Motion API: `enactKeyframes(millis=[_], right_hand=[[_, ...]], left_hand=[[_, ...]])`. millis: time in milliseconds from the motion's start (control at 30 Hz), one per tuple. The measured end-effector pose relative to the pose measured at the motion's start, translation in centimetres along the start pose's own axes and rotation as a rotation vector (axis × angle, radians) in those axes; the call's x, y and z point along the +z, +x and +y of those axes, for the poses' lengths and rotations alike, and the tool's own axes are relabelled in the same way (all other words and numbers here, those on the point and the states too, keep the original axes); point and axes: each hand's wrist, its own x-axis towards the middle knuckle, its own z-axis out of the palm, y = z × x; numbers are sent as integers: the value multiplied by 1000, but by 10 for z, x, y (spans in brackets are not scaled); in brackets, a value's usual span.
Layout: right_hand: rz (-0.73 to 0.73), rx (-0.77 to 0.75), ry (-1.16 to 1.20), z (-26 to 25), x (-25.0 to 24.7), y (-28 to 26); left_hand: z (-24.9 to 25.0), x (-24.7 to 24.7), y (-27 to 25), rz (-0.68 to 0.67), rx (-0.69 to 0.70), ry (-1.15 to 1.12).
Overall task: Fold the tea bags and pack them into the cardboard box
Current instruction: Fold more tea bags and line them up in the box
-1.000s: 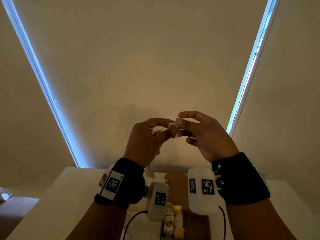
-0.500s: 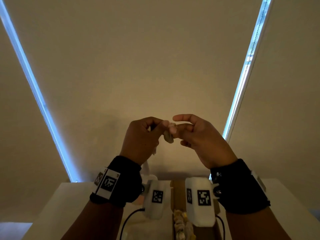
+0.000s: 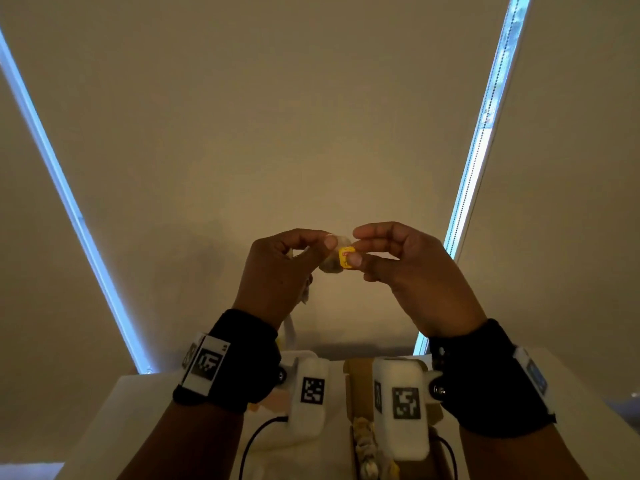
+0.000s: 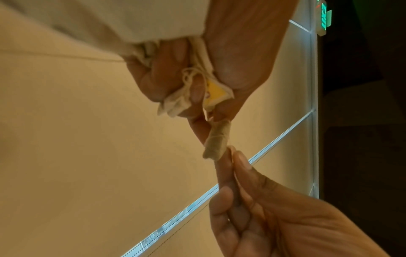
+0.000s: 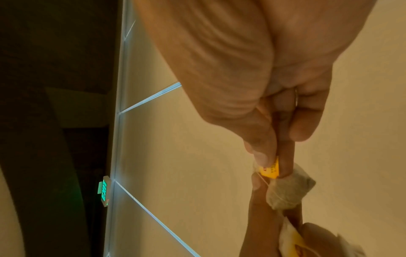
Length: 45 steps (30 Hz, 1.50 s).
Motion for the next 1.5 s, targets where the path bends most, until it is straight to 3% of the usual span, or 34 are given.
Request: enactKeyframes(millis=[567,700,800,1000,1300,1500], right_hand=[[-22,17,-18,-2,-43,8],[-26,45,226,0,-49,9],[6,-12,493,0,-56,8],[-144,22,719,-6,-60,1],[-207,239,372,3,-47,-10],[-263,413,97,4,-35,-16]], left_hand=[[13,53,-3,-17,-155,-152],[9,61,-5,-27,-274,-237],[11,64,-5,-62,-399,-469],[17,63,-5,-125,-525,-699],[22,65,-8,-100,-516,-851],[14,60,0,-229,-419,-957]])
